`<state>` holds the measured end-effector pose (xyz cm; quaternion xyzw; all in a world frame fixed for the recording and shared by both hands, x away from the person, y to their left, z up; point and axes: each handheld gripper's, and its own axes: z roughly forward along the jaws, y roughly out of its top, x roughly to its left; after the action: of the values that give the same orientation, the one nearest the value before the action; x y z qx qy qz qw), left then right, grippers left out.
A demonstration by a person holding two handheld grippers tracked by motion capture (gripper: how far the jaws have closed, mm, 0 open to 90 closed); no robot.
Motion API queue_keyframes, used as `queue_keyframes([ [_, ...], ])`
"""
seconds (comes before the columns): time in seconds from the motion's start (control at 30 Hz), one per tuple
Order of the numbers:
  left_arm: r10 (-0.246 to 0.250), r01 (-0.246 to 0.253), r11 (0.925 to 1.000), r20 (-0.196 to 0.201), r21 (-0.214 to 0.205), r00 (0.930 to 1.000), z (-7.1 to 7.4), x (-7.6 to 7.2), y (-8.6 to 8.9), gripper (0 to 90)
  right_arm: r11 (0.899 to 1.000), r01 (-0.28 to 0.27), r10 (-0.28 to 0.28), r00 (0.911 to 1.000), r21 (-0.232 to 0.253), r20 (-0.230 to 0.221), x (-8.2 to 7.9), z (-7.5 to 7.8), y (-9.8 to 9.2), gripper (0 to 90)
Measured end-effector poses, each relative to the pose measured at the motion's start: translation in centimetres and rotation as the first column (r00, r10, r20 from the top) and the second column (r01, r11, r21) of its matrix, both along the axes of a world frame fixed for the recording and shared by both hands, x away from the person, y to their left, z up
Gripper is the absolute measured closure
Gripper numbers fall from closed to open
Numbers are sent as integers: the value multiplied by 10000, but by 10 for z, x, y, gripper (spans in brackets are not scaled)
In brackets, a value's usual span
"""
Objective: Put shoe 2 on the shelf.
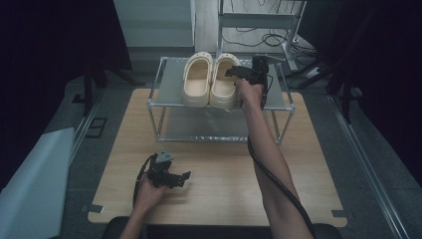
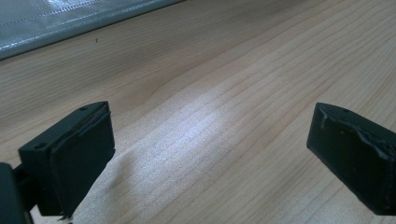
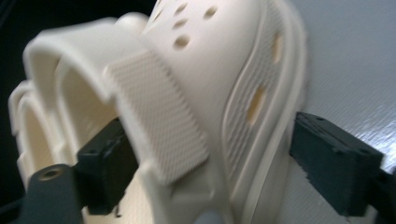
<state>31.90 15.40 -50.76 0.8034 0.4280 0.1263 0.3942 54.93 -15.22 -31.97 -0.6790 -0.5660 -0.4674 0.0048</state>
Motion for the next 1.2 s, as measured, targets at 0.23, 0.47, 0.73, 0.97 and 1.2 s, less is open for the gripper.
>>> queue_keyframes([
  [0.23,-28,28,10000,45,4,10000,0,0,-3,11,9936,-998,974,9941,527,473,-17,0,-13,136],
  [0.47,-58,58,10000,30,34,10000,-1,1,-4,11,9789,-1991,1940,9763,459,959,-37,3,-29,136],
  [0.73,-63,63,10000,14,31,10000,-2,0,-4,11,9581,-2853,2793,9502,253,1381,-61,3,-42,136],
  [0.97,-105,105,9999,-1,74,9999,-2,0,-5,11,9431,-3301,3201,9335,391,1614,-81,-4,-53,139],
  [1.2,-96,96,9999,-25,50,10000,-2,0,-6,10,9096,-4096,3947,9043,697,1624,-102,-17,-61,143],
])
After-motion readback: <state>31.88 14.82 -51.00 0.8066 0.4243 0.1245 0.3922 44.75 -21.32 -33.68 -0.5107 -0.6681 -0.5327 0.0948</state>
